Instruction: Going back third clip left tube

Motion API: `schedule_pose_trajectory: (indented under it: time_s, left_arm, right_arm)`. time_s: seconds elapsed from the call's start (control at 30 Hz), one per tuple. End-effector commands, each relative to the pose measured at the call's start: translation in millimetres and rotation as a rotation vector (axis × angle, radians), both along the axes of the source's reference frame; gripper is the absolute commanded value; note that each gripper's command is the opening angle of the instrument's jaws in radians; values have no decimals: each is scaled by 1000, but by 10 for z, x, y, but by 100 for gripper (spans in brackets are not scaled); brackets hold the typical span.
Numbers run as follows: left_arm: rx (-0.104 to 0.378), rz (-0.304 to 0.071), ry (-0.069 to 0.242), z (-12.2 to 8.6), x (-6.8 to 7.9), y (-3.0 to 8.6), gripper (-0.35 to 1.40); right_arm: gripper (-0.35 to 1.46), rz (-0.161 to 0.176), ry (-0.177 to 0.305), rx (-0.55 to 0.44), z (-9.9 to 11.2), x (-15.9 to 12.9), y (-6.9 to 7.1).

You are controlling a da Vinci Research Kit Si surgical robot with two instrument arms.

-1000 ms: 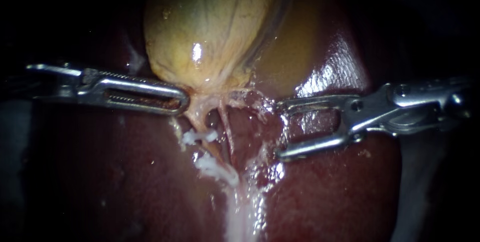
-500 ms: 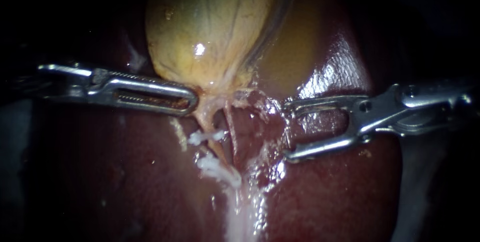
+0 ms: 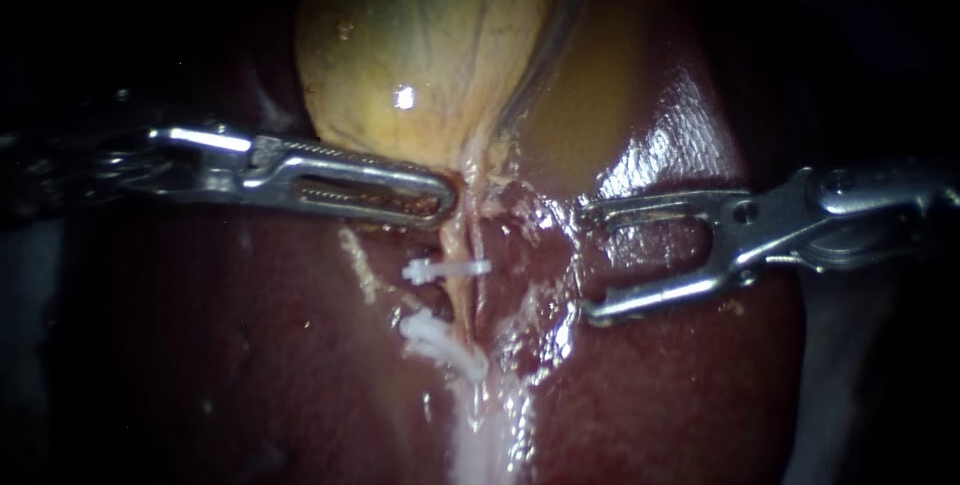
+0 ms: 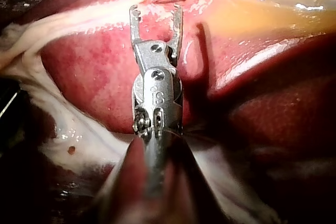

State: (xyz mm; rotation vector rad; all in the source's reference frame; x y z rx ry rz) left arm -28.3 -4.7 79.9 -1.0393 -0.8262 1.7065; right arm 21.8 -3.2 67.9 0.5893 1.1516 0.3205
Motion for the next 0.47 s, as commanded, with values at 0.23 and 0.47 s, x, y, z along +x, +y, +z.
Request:
schedule_pose_trajectory:
  time_s: [0.23,0.47]
  left_arm:
    - [0,1,0,0,1,-1,-35]
    - [1,1,0,0,1,-1,-35]
  right_arm:
    - [49,0,0,0,0,0,0]
    - [49,0,0,1,-1,0,0]
